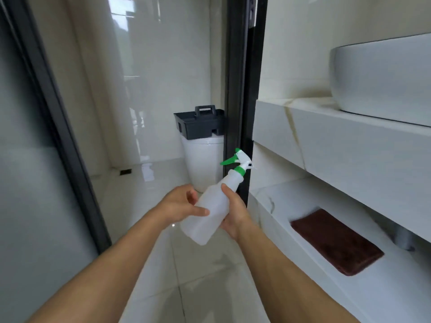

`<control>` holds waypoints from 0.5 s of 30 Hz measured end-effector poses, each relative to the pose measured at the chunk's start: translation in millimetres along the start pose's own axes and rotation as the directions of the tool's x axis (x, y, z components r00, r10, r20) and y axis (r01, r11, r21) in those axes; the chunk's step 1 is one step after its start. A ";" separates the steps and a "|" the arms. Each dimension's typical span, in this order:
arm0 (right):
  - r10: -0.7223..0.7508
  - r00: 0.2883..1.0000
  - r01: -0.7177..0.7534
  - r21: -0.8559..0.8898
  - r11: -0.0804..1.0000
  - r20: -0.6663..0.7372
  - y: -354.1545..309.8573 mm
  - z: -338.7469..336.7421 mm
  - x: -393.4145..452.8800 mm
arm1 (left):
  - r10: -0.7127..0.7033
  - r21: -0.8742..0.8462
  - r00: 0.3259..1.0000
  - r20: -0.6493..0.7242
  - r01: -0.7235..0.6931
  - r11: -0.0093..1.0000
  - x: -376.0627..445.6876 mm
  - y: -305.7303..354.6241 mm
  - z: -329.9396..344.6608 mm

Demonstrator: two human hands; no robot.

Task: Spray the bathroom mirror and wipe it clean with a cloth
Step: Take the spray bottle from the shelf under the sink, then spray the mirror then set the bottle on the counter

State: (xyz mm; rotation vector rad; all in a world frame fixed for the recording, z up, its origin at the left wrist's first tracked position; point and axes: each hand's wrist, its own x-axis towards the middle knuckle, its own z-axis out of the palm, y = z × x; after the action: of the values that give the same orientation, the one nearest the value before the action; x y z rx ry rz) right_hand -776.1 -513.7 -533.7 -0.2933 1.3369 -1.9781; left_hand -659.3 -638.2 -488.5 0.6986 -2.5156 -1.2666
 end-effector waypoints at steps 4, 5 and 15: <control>-0.134 0.982 0.150 -0.123 0.981 0.130 -74.4 73.2 16.9 | 0.013 -0.100 0.978 -0.209 -0.035 0.994 -2.3 29.9 -58.3; -0.160 0.974 0.181 -0.120 0.976 0.163 -101.4 90.0 16.8 | 0.032 -0.123 0.965 -0.261 -0.066 0.990 -1.9 47.6 -74.7; -0.390 0.880 0.432 -0.116 0.894 0.273 -450.7 205.1 -54.1 | 0.241 -0.155 0.934 -0.265 -0.288 0.945 22.3 370.6 -235.4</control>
State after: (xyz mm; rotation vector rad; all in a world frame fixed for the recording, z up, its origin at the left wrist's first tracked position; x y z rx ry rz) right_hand -820.7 -532.2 -37.9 -0.9462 1.3685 -2.0783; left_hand -695.2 -622.8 -50.6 0.4208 -2.1679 -1.2225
